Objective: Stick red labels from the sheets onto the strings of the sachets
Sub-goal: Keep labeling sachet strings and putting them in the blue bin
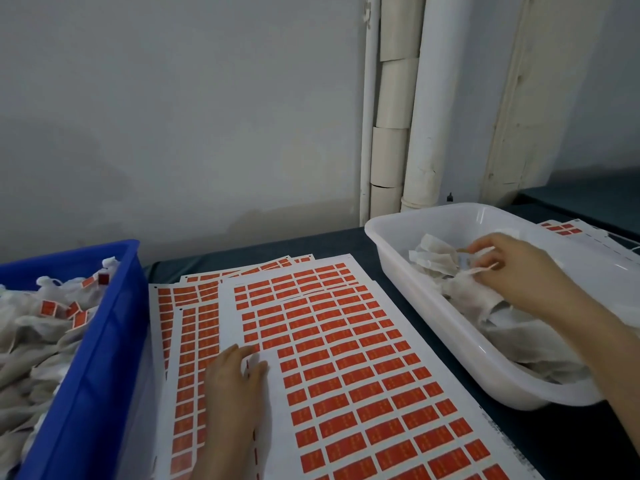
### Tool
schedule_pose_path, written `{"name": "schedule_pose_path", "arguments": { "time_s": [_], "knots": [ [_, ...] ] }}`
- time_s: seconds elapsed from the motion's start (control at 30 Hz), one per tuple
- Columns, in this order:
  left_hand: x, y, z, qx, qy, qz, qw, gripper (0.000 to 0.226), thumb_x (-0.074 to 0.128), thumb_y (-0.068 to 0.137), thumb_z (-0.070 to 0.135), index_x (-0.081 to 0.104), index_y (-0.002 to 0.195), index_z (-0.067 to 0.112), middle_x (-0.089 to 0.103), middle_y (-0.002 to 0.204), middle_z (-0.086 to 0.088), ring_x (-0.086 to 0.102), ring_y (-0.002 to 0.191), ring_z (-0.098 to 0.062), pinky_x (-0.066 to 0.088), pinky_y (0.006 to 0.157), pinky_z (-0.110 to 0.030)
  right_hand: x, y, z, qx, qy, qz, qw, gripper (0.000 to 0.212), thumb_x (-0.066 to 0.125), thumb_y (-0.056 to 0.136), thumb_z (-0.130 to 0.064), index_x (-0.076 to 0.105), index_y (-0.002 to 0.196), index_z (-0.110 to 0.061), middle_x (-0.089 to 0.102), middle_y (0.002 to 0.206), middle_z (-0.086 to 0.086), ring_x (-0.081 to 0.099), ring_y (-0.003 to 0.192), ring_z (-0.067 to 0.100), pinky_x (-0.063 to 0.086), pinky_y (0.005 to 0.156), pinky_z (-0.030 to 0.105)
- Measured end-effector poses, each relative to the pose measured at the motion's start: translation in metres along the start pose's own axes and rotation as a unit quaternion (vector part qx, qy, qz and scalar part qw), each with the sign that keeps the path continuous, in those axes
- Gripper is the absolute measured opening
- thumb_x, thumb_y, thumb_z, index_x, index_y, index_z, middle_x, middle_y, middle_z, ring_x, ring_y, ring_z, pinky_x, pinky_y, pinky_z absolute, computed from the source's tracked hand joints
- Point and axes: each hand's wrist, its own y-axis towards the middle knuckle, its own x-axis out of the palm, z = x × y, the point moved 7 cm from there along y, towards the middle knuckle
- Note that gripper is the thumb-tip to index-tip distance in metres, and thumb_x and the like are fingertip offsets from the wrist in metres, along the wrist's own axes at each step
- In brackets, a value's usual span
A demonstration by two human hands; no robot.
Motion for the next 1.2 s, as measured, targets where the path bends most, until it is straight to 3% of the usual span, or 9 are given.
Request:
{"name": "schedule_pose_path", "arguments": {
  "time_s": [0.17, 0.23, 0.4, 0.5, 0.57, 0.67, 0.83, 1.0, 1.2],
  "knots": [
    [0.001, 0.0, 0.003, 0.008, -0.013, 0.003, 1.0, 0.032, 0.057, 0.091, 0.027, 0.058, 0.122, 0.023, 0.055, 0.133, 0.003, 0.052, 0.12, -0.02, 0.038, 0.104, -0.043, -0.012, -0.02, -0.071, -0.081, 0.089, 0.096, 0.988, 0.022, 0.057, 0.089, -0.021, 0.055, 0.106, -0.036, 0.054, 0.094, -0.018, 0.048, 0.08, 0.002, 0.035, 0.066, 0.014],
    [-0.004, -0.004, 0.007, 0.014, -0.046, 0.019, 0.999, 0.023, 0.055, 0.091, 0.029, 0.057, 0.115, 0.031, 0.057, 0.129, 0.007, 0.056, 0.11, -0.013, 0.041, 0.1, -0.041, -0.006, -0.032, -0.096, -0.101, 0.14, 0.102, 0.98, 0.021, 0.057, 0.089, -0.024, 0.056, 0.106, -0.036, 0.055, 0.099, -0.017, 0.049, 0.082, 0.001, 0.033, 0.064, 0.01],
    [-0.005, -0.011, 0.018, 0.026, -0.117, -0.012, 0.993, 0.024, 0.04, 0.085, 0.057, 0.046, 0.106, 0.048, 0.045, 0.112, 0.028, 0.045, 0.098, 0.001, 0.04, 0.098, -0.032, 0.062, -0.056, -0.141, -0.136, 0.208, -0.049, 0.967, 0.022, 0.055, 0.089, -0.026, 0.05, 0.102, -0.044, 0.056, 0.106, -0.019, 0.054, 0.087, -0.002, 0.042, 0.053, 0.002],
    [0.001, -0.018, 0.03, 0.075, -0.179, -0.092, 0.977, 0.034, 0.034, 0.079, 0.066, 0.048, 0.106, 0.051, 0.045, 0.108, 0.04, 0.051, 0.09, 0.013, 0.04, 0.079, -0.006, 0.126, -0.068, -0.149, -0.098, 0.183, -0.143, 0.968, 0.025, 0.057, 0.088, -0.028, 0.047, 0.104, -0.045, 0.055, 0.123, -0.013, 0.055, 0.104, 0.006, 0.04, 0.062, 0.006],
    [0.003, -0.021, 0.036, 0.1, -0.215, -0.128, 0.963, 0.04, 0.04, 0.076, 0.067, 0.049, 0.112, 0.051, 0.051, 0.112, 0.037, 0.055, 0.096, 0.01, 0.044, 0.067, -0.004, 0.16, -0.078, -0.152, -0.098, 0.177, -0.181, 0.962, 0.026, 0.058, 0.088, -0.027, 0.046, 0.1, -0.047, 0.054, 0.125, -0.014, 0.054, 0.103, 0.005, 0.038, 0.06, 0.005],
    [0.006, -0.017, 0.035, 0.092, -0.251, -0.13, 0.955, 0.032, 0.057, 0.076, 0.058, 0.056, 0.107, 0.049, 0.058, 0.104, 0.034, 0.059, 0.097, 0.003, 0.049, 0.063, -0.004, 0.187, -0.087, -0.154, -0.116, 0.189, -0.204, 0.954, 0.028, 0.056, 0.09, -0.023, 0.047, 0.093, -0.05, 0.058, 0.116, -0.016, 0.051, 0.091, 0.0, 0.04, 0.059, 0.004],
    [0.007, -0.005, 0.024, 0.067, -0.28, -0.094, 0.953, 0.009, 0.066, 0.085, 0.03, 0.068, 0.088, 0.038, 0.07, 0.085, 0.025, 0.065, 0.085, 0.003, 0.054, 0.061, -0.012, 0.196, -0.085, -0.146, -0.118, 0.246, -0.146, 0.951, 0.024, 0.059, 0.088, -0.028, 0.05, 0.096, -0.048, 0.055, 0.107, -0.026, 0.054, 0.096, -0.002, 0.039, 0.065, 0.004],
    [0.003, 0.001, 0.011, -0.007, -0.295, -0.024, 0.955, 0.008, 0.066, 0.084, 0.035, 0.065, 0.08, 0.028, 0.068, 0.073, 0.015, 0.066, 0.071, -0.009, 0.045, 0.045, -0.009, 0.193, -0.081, -0.124, -0.102, 0.3, -0.099, 0.943, 0.012, 0.063, 0.082, -0.037, 0.056, 0.089, -0.044, 0.058, 0.092, -0.032, 0.058, 0.088, -0.007, 0.043, 0.059, 0.0],
    [0.005, -0.002, 0.015, -0.027, -0.3, -0.035, 0.953, 0.008, 0.069, 0.081, 0.036, 0.061, 0.082, 0.032, 0.064, 0.085, 0.017, 0.062, 0.079, -0.008, 0.043, 0.05, -0.008, 0.195, -0.08, -0.114, -0.093, 0.299, -0.08, 0.946, 0.01, 0.062, 0.083, -0.033, 0.058, 0.082, -0.042, 0.061, 0.084, -0.029, 0.059, 0.082, -0.008, 0.043, 0.061, -0.001]
  ]
}}
